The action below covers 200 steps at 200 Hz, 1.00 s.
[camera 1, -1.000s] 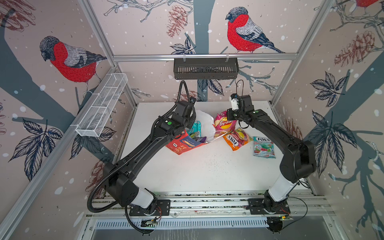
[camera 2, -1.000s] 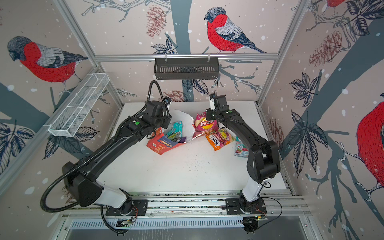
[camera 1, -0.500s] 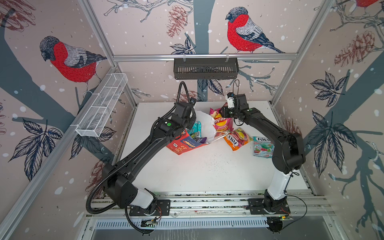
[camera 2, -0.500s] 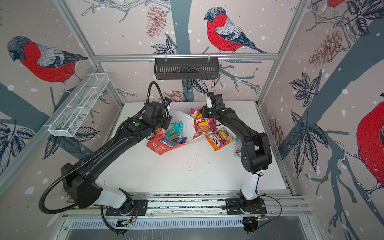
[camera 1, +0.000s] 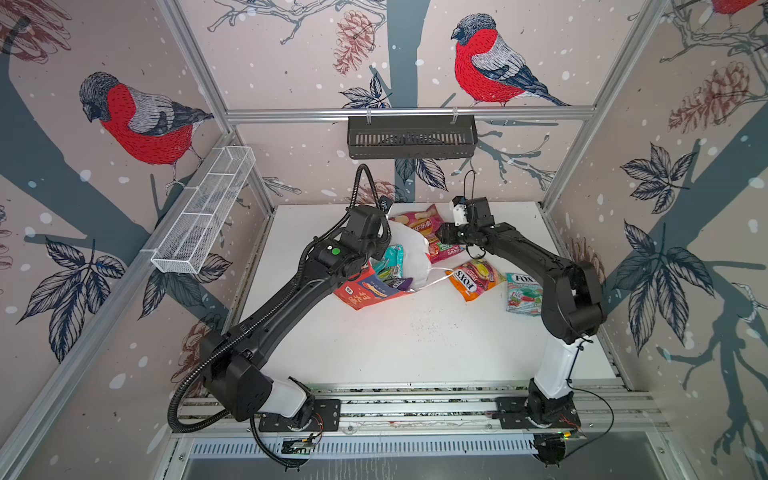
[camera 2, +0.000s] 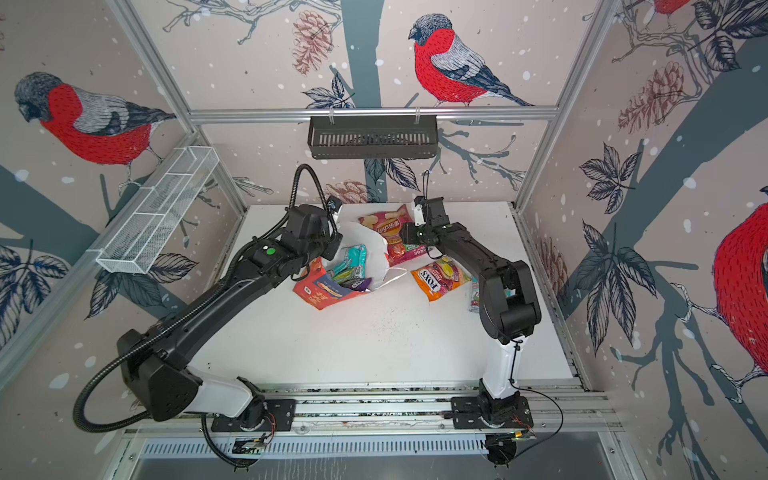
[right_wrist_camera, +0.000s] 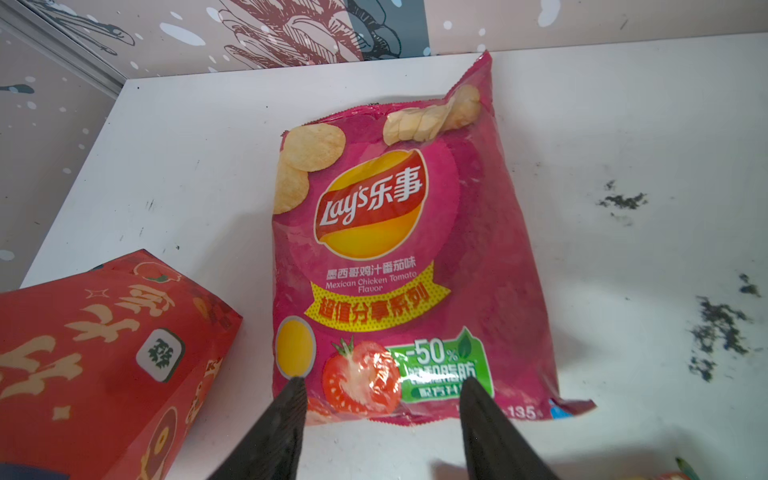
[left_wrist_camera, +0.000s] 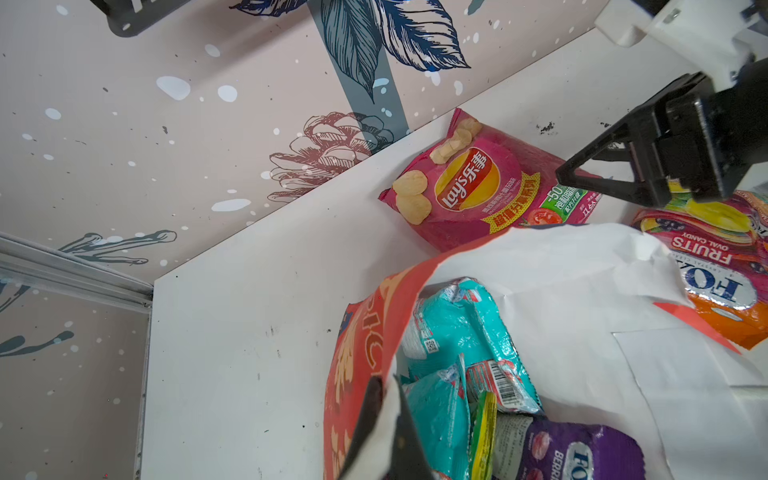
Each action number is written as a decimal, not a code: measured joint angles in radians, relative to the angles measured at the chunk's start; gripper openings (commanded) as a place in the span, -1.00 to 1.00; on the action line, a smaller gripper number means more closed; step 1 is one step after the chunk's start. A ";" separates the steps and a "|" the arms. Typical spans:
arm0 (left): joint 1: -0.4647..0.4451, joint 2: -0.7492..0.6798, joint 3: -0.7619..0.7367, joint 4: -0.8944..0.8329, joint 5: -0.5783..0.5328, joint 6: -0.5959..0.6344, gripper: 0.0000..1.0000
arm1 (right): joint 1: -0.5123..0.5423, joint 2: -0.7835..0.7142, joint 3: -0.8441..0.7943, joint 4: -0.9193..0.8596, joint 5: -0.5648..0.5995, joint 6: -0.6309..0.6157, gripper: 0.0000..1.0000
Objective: Take the snacks out of the paper bag
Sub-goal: 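Lower the pink Lay's packet onto the table beyond the bag and release, then move the open right gripper back to the bag mouth held by the left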
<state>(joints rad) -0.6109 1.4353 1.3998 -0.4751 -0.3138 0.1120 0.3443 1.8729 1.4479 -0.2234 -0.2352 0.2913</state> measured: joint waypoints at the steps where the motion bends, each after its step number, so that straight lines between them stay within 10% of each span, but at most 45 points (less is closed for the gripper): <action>1: 0.000 0.000 -0.001 0.000 0.000 0.000 -1.00 | 0.000 -0.002 -0.001 0.000 0.000 0.000 0.21; 140: -0.129 -0.028 -0.186 0.201 -0.116 0.104 -1.00 | 0.174 -0.724 -0.592 0.307 -0.151 0.122 0.05; 200: -0.133 -0.087 -0.263 0.222 -0.104 0.132 -1.00 | 0.334 -0.692 -0.742 0.473 -0.109 0.237 -0.09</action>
<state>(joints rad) -0.7441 1.3479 1.1370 -0.2535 -0.4179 0.2436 0.6781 1.1805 0.7063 0.2501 -0.3439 0.5278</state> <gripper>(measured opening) 0.049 0.465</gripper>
